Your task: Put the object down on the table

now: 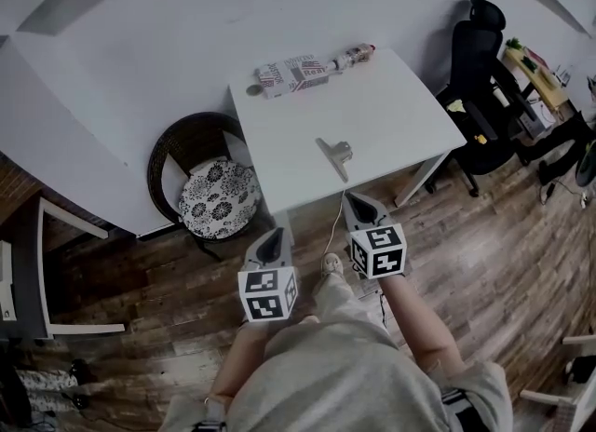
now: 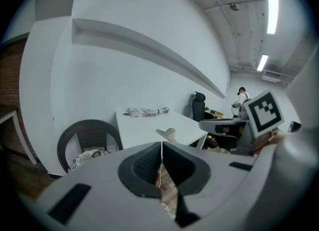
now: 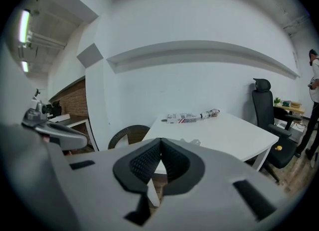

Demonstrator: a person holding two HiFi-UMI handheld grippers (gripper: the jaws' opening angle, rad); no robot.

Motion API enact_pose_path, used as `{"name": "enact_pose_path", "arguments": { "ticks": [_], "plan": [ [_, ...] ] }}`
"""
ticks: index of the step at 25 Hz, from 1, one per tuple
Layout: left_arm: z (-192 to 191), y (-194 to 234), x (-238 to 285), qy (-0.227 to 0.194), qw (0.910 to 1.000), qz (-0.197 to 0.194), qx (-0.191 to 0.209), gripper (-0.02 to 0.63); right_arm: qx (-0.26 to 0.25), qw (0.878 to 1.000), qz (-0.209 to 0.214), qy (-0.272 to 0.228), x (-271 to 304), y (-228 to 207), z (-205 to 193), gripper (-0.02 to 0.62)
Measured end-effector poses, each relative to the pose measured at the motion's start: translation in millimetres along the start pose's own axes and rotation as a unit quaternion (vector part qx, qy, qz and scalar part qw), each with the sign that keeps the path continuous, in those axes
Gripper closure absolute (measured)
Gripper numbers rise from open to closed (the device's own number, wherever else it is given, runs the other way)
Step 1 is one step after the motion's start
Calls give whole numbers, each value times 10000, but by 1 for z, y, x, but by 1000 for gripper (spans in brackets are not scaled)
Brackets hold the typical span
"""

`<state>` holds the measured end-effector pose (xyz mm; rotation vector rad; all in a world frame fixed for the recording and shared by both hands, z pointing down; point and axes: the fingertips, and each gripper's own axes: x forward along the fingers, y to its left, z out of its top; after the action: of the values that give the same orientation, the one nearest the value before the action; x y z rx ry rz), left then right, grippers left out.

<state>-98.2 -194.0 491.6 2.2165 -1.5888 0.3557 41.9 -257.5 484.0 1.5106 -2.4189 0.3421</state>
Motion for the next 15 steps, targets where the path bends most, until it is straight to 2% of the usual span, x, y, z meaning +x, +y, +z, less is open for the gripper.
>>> {"name": "enact_pose_path", "arguments": {
  "ticks": [15],
  "plan": [
    [-15,-25,-36,-85,9996,-185,177,595,143,9990,26,-430,-79,34,-1,598]
  ]
}}
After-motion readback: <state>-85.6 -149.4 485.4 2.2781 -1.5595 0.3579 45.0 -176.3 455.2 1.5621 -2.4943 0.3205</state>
